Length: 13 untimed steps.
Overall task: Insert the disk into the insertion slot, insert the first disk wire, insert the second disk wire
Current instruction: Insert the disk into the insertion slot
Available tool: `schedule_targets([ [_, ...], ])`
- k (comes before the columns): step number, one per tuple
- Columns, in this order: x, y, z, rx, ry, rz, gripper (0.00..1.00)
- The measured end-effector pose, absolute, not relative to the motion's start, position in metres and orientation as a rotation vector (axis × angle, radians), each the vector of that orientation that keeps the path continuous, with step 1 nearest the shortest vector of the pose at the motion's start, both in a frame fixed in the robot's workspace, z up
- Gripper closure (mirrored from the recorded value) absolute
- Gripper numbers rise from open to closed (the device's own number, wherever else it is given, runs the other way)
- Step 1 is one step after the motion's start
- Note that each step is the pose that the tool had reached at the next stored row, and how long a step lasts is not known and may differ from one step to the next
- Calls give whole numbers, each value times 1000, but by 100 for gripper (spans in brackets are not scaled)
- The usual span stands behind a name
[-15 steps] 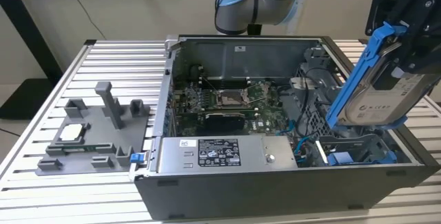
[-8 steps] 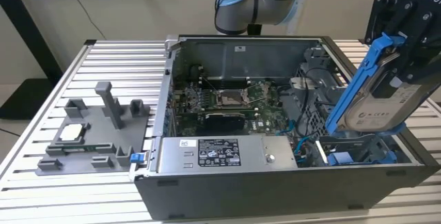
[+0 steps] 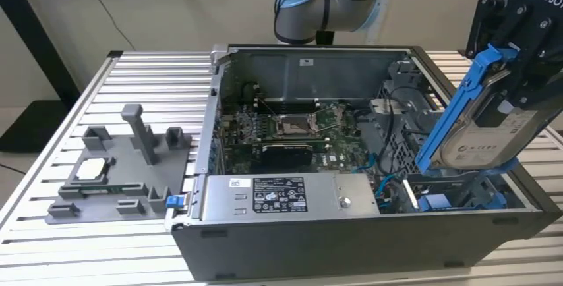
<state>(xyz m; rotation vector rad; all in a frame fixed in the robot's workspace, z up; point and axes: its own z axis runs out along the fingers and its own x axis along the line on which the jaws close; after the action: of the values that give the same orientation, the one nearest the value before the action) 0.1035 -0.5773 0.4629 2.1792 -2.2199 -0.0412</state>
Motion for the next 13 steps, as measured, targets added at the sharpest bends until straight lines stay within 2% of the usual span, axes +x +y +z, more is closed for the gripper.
schedule_targets([
  [13,106,-579,456,2178,-2219,-43,100],
])
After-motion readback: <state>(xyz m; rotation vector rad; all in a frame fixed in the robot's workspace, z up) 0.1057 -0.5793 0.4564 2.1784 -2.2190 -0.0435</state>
